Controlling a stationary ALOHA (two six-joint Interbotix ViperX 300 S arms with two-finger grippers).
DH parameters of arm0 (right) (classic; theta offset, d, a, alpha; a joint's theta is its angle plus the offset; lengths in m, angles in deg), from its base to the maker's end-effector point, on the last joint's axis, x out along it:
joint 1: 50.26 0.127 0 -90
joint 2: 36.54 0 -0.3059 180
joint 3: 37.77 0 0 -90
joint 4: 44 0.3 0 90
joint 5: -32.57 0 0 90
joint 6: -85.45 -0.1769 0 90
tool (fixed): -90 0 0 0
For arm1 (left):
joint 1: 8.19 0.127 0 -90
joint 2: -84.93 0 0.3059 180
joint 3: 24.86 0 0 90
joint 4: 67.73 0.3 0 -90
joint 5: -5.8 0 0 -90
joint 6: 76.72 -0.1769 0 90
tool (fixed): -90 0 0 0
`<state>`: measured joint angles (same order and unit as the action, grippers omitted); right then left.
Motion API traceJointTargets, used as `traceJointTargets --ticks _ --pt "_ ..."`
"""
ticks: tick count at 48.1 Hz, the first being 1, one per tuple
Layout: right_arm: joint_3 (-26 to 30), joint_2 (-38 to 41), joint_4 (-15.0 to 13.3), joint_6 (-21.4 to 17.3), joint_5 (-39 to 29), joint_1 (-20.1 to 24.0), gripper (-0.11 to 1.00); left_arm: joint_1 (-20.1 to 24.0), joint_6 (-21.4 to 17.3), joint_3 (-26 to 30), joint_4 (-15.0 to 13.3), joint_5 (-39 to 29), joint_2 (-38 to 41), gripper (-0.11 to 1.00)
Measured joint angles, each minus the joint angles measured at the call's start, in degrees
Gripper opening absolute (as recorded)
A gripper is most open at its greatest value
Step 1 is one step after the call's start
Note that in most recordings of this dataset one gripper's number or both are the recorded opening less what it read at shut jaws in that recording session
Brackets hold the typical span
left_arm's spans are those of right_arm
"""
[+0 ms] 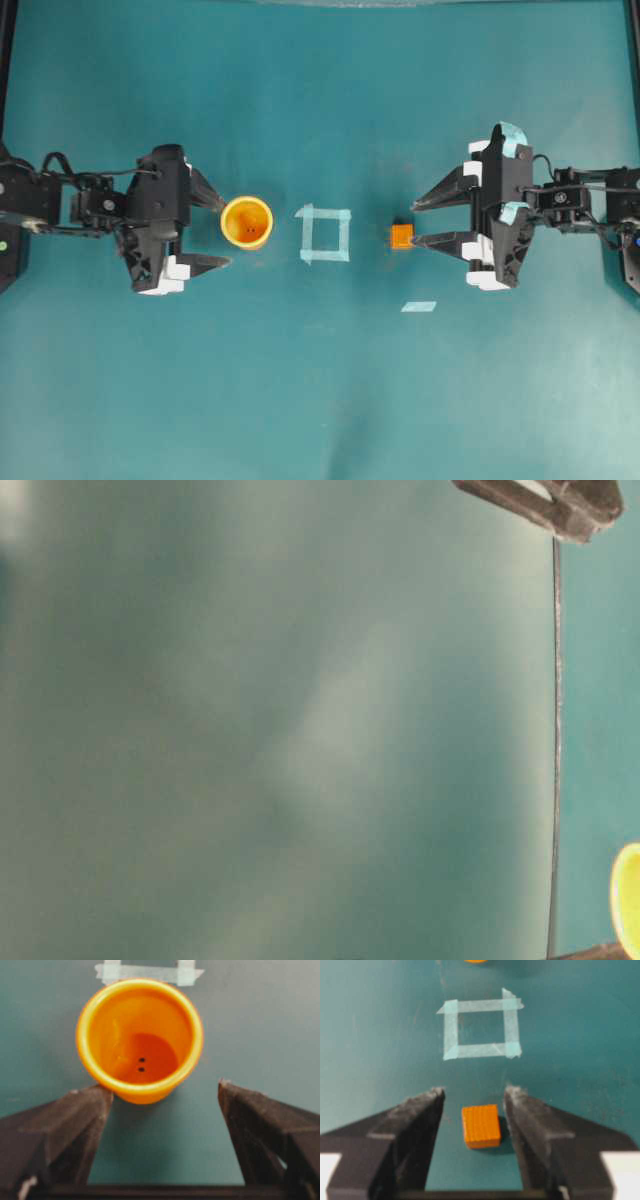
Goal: Hold the block with right arm and the cup with left arm, then put the block into the cup.
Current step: 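Close left gripper on the cup and right gripper on the block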
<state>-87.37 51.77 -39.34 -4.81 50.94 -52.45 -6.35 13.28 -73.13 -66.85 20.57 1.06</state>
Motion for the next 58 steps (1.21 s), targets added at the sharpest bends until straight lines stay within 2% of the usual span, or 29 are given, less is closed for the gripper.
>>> traceJointTargets --ticks 49,58 --pt "2.99 10.02 -0.26 0.62 -0.35 -0.26 0.57 2.11 0.0 8.26 0.0 7.65 13.36 0.83" --pt "2.99 11.43 -0.35 0.62 -0.26 -0.26 0.57 2.2 -0.35 8.17 0.0 7.56 13.36 0.77"
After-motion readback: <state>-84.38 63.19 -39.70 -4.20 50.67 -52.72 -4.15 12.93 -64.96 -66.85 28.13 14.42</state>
